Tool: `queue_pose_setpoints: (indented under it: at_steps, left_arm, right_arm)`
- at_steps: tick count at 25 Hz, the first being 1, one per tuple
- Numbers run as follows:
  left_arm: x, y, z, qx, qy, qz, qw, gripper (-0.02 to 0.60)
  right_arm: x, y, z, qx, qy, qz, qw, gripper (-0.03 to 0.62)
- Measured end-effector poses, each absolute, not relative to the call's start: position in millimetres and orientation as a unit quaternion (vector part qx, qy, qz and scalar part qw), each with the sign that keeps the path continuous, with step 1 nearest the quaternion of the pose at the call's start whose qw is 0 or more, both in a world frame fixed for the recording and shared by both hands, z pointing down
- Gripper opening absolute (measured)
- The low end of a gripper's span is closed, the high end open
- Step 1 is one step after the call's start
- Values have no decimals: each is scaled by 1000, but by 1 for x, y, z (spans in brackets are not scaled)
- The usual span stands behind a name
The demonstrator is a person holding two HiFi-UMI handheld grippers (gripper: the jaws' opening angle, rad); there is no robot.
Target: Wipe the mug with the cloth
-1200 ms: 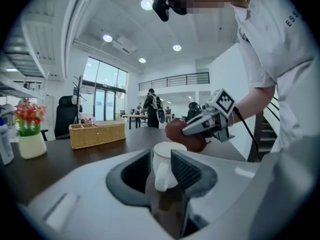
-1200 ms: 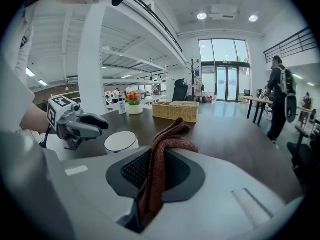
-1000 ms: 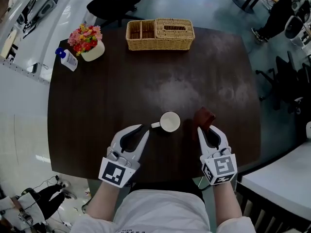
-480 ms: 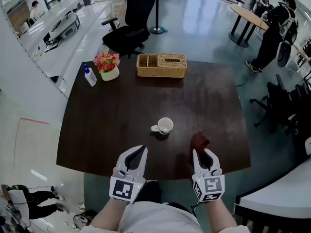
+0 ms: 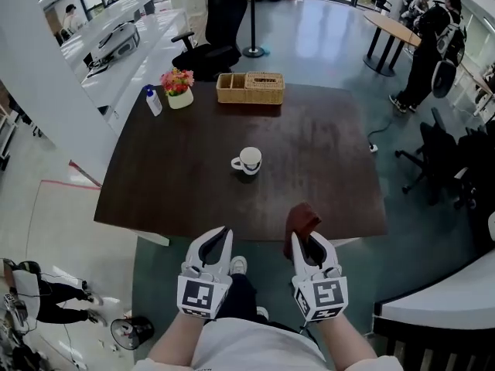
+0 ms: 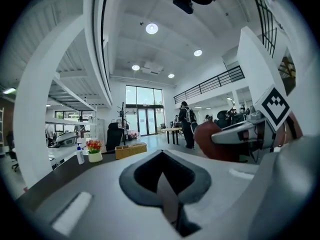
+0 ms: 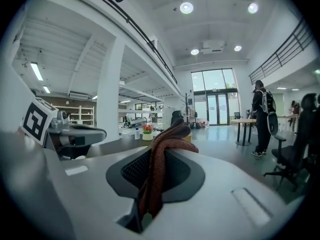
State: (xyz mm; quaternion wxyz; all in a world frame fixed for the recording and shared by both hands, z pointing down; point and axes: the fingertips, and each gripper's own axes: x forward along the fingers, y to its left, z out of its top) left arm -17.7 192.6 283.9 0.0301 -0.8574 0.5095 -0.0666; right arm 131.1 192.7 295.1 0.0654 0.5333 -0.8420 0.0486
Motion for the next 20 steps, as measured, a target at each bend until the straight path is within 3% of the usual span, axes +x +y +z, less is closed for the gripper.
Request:
queue_pose_setpoints:
  at_steps: [20]
  left_arm:
    - [-30,317,244,-866,494,-62,32,0]
  right_arm:
    - [113,324,270,543,-836,20,71,77]
